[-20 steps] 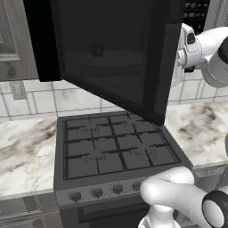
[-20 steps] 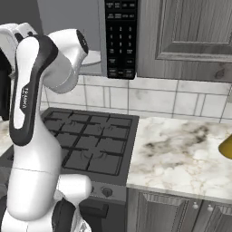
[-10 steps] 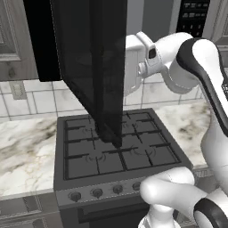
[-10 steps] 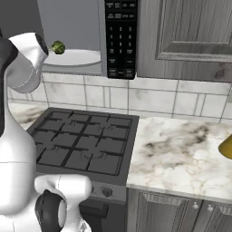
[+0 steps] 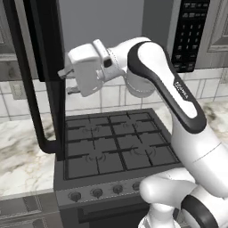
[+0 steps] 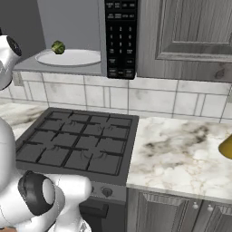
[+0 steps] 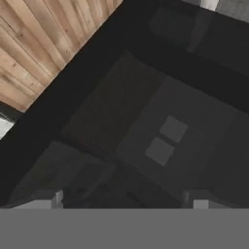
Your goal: Open the microwave door.
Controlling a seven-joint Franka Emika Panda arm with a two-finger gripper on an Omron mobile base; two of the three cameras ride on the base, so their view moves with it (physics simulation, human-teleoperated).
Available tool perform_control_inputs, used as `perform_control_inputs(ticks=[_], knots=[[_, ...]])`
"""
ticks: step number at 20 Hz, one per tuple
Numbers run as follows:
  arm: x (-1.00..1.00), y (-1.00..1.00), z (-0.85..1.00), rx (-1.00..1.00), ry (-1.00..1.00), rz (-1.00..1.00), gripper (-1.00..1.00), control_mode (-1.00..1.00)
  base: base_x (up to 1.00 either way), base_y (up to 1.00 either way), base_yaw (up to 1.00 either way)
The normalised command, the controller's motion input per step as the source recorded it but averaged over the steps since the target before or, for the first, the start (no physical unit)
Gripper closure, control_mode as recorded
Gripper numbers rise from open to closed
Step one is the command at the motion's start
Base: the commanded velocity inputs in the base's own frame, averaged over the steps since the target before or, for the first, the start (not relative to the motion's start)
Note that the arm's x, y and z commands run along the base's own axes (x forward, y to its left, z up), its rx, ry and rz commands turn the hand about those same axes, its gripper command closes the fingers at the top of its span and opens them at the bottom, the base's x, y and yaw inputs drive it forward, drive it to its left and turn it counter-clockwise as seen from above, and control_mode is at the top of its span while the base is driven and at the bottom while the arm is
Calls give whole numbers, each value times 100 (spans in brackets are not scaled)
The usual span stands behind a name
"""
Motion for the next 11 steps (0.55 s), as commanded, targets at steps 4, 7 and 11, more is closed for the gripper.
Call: perform_control_inputs(ticks=[4,7,11], knots=[[41,79,-28,0,-11,-19,-100,-100,0,0,0],[42,88,-35,0,-10,-19,-100,-100,0,0,0],[11,27,-7,0,-2,-5,-100,-100,0,0,0]])
